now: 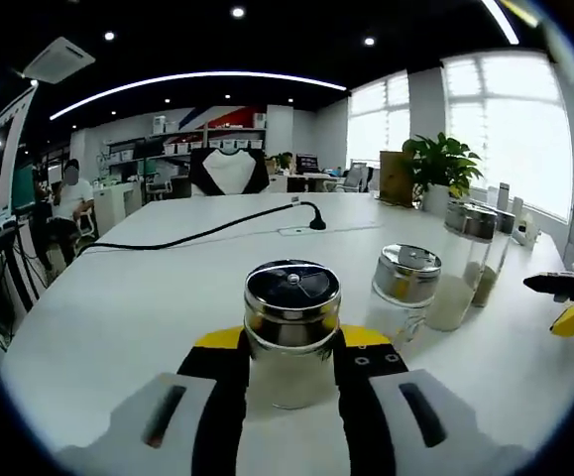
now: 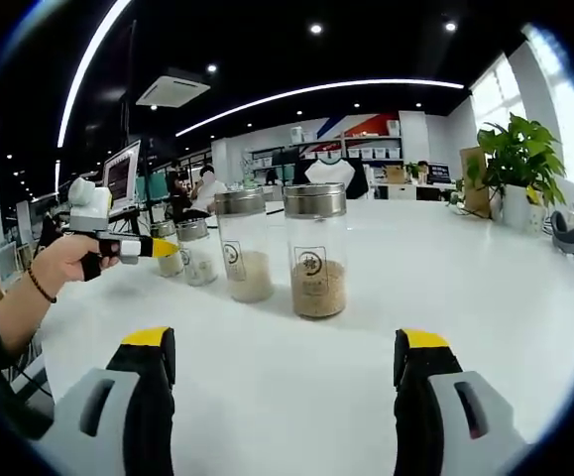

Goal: Rotate the seasoning bottle until the label or dispensing opening points toward the visible target arrow and the bottle remains upright within the marked orientation range

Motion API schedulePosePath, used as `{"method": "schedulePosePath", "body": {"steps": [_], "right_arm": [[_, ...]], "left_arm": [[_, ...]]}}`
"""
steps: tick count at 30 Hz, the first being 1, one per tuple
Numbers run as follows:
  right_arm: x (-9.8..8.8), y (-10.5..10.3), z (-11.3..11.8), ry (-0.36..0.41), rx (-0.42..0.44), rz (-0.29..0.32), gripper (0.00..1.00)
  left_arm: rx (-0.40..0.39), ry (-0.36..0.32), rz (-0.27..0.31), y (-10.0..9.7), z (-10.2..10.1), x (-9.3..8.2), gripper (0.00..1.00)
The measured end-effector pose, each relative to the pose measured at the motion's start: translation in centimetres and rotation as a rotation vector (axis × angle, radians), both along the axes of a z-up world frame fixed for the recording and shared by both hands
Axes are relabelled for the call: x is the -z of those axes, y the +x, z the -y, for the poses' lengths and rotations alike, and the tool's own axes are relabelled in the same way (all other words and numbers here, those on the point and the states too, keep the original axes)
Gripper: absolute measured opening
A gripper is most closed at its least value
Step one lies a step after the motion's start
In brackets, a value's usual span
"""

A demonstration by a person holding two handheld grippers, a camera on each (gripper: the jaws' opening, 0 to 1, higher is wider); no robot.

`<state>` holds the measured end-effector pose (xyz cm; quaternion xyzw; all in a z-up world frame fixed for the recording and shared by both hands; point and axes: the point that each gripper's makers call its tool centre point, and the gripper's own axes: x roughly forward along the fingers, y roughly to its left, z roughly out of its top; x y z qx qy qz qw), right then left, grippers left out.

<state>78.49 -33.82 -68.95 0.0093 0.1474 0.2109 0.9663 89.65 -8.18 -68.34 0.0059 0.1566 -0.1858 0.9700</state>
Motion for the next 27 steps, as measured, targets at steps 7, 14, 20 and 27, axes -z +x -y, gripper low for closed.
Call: {"method": "schedulePosePath", "body": {"steps": [7,14,20,27], "right_arm": [[-0.13,-0.12,-0.17,0.001,-0.002,0.004,0.93],[-0.03,-0.24,-0.4,-0.003,-0.009,-0.001,0.93],[-0.11,-0.28,-0.33,-0.004,-0.005,0.001,0.93],[-0.22,-0.33,-0.75,-0.002,-0.02,0.01,0.93]], "left_arm": [[0.015,0.013,0.009,0.11,0.02,0.01,0.35],[0.038,0.021,0.031,0.33,-0.14,0.08,0.35],[0.051,0.021,0.037,0.49,-0.17,0.1,0.34],[0.086,0.029,0.042,0.54,-0.15,0.14,0.34]]}}
